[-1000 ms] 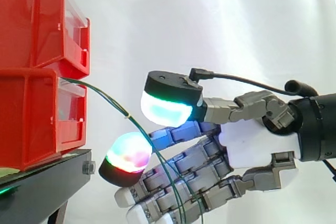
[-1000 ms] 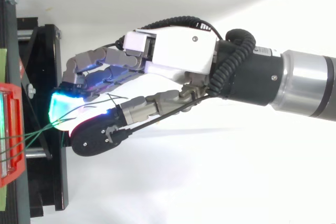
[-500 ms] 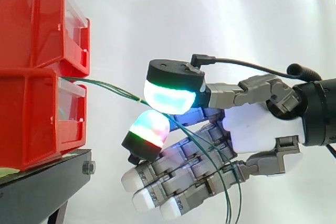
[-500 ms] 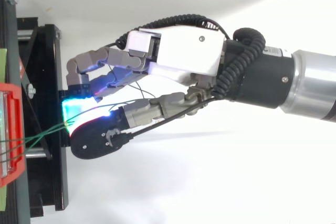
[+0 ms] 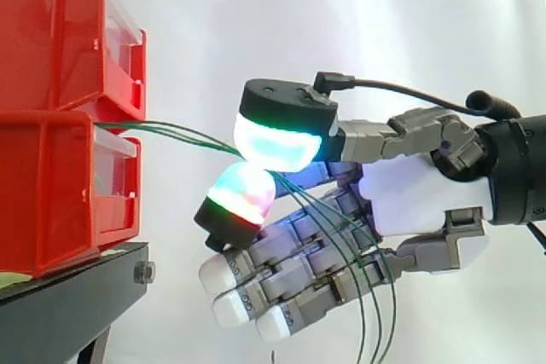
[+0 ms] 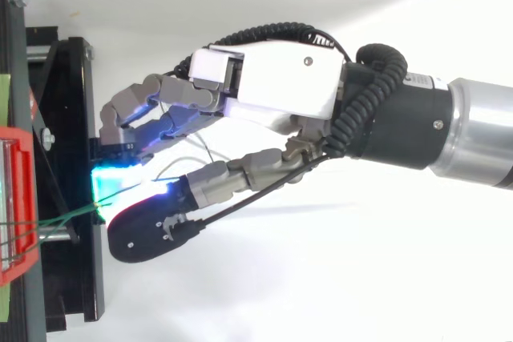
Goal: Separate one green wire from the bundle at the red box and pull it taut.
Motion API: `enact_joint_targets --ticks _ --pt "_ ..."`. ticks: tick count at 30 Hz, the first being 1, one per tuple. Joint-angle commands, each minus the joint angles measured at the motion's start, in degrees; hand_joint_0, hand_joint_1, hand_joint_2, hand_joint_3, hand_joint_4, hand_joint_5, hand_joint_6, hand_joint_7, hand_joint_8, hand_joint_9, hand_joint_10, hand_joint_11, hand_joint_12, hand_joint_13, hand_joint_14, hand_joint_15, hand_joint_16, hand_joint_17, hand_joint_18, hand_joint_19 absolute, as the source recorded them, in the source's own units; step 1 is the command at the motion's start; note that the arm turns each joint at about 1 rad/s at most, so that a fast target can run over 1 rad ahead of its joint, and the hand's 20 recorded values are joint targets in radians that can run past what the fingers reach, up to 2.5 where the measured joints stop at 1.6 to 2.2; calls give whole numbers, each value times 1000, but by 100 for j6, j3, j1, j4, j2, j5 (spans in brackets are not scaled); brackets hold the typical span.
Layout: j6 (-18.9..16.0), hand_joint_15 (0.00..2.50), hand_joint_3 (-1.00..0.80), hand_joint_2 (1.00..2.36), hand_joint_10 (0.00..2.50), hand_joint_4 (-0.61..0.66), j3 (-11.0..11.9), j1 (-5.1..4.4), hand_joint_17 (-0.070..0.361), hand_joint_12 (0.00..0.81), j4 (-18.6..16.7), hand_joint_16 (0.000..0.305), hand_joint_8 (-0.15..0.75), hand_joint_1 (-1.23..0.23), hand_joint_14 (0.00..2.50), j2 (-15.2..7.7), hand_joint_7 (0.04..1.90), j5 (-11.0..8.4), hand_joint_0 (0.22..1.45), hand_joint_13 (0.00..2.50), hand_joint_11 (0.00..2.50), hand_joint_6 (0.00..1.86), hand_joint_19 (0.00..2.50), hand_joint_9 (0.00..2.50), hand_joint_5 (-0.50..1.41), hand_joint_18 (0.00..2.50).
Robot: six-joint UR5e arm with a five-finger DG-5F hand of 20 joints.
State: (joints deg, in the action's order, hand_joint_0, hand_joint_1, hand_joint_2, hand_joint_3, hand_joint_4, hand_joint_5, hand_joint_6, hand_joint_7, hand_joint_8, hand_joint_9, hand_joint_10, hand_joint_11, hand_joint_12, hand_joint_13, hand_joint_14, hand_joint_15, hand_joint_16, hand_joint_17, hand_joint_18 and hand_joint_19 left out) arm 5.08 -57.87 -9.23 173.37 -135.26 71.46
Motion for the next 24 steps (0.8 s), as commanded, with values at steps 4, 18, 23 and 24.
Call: enact_joint_targets --ticks 4,18,23,24 --pt "19 225 -471 1003 15 232 75 9 125 356 -14 55 286 -568 10 0 1045 0 565 681 387 839 364 863 -171 561" --pt "63 241 -226 1021 16 213 92 44 125 356 -23 56 286 -659 11 0 1067 17 608 674 413 856 376 832 -178 558" --pt "63 246 -330 1015 16 221 92 35 125 352 -32 56 284 -701 11 0 1038 8 616 677 411 861 375 828 -182 561" --pt "63 250 -383 1011 16 226 92 35 125 354 -32 56 283 -674 11 0 1038 0 602 684 418 861 382 841 -181 568"
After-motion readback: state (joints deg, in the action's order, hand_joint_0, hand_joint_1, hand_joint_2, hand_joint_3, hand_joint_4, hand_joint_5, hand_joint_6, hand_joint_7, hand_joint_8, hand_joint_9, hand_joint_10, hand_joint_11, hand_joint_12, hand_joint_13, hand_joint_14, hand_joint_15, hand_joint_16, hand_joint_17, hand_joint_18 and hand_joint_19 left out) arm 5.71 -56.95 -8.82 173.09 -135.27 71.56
